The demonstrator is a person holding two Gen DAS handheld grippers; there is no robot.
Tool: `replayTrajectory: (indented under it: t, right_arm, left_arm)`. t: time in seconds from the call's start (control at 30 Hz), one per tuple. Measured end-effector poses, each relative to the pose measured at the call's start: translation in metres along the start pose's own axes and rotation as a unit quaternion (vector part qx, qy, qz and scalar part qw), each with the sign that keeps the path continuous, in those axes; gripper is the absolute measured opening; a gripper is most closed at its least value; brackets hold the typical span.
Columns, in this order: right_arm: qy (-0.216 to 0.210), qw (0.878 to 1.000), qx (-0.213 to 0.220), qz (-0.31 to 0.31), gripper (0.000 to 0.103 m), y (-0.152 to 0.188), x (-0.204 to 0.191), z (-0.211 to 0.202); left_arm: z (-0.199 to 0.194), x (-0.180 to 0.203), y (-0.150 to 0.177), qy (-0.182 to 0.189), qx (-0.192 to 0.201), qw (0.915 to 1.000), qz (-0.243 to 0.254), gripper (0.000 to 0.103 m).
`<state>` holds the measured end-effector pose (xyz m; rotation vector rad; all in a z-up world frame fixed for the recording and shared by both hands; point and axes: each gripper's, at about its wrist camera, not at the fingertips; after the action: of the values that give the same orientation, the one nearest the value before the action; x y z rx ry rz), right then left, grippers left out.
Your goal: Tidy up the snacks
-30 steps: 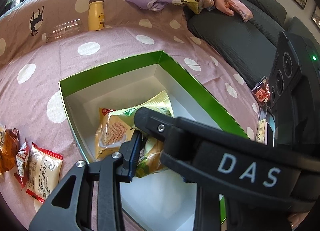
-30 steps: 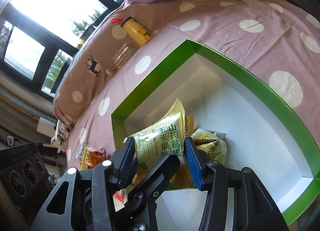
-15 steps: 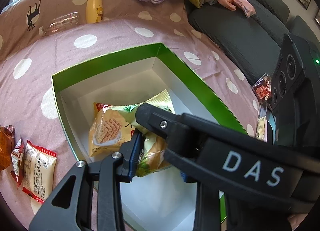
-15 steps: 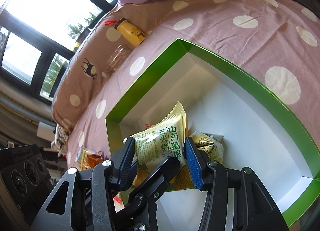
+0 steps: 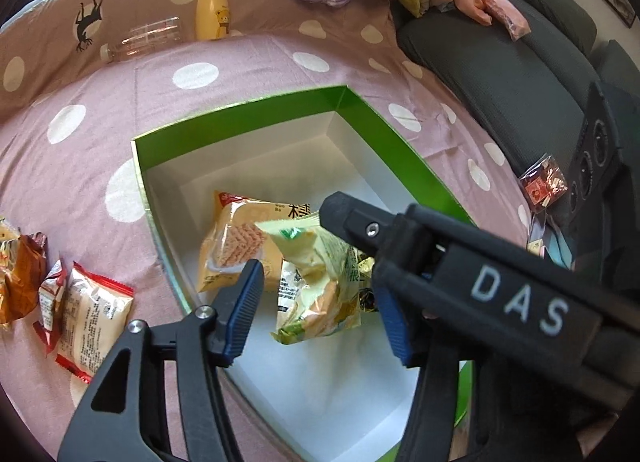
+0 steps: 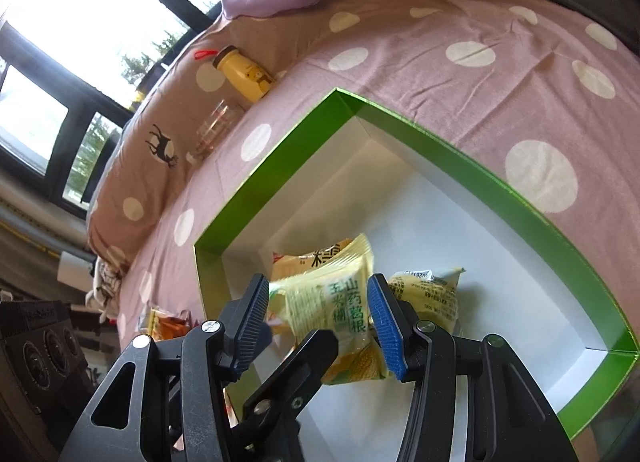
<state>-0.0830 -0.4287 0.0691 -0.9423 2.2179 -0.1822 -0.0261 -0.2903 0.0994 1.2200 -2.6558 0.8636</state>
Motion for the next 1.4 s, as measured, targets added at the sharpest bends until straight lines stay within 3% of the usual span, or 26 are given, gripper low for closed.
replayTrajectory:
  t: [0.13,0.3,0.37,0.5,0.63,0.77,0.97,1.07,1.17,1.27,1.4]
  right_arm:
    - [-0.003,1.0,0.014,-0.01,0.061,0.002,-0.01,-0.007]
    - [-0.025,0.998,0.033,-0.048,0.074,0.01,-0.037,-0.019]
    - [-0.041,0.996,0.037,-0.07,0.081,0.015,-0.051,-0.024]
    - [-0.063,0.99,0.033,-0.119,0.081,0.029,-0.087,-0.026]
    - [-0.075,0.981,0.005,-0.177,0.082,0.047,-0.124,-0.012]
    - [-0.053,0.969,-0.032,-0.24,0.082,0.069,-0.159,0.015]
    - [-0.02,0.955,-0.108,-0.276,0.082,0.091,-0.183,0.069]
    - [0.022,0.954,-0.129,-0.27,0.082,0.095,-0.183,0.098]
    - [0.057,0.954,-0.142,-0.259,0.082,0.092,-0.177,0.122]
    - [0.056,0.96,-0.132,-0.241,0.082,0.086,-0.174,0.131]
    - [0.054,0.959,-0.115,-0.254,0.08,0.085,-0.18,0.138]
  left_arm:
    - [-0.025,-0.011,0.01,-0.004,0.033,0.9994,-0.01,0.076]
    - [-0.062,-0.039,0.029,-0.031,0.068,0.9959,-0.051,0.085]
    - [-0.078,-0.055,0.039,-0.048,0.083,0.9928,-0.072,0.086]
    - [-0.107,-0.087,0.061,-0.094,0.111,0.9824,-0.117,0.101]
    - [-0.13,-0.122,0.087,-0.128,0.123,0.9714,-0.158,0.101]
    - [-0.138,-0.159,0.115,-0.153,0.125,0.9573,-0.211,0.101]
    - [-0.127,-0.202,0.145,-0.129,0.108,0.9457,-0.278,0.101]
    - [-0.117,-0.217,0.148,-0.121,0.08,0.9434,-0.298,0.101]
    - [-0.113,-0.223,0.151,-0.125,0.073,0.9359,-0.321,0.101]
    - [-0.111,-0.225,0.152,-0.115,0.07,0.9374,-0.321,0.101]
    - [-0.105,-0.223,0.152,-0.107,0.063,0.9389,-0.321,0.1]
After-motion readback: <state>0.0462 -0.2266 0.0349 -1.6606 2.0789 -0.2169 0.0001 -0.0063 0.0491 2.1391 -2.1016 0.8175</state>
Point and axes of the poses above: each gripper's, at about its wrist camera, not at the fingertips, and z roughly the way its jaws point, x to its right, y to its underside, and after that the axes turned 6 degrees about -x, right-handed
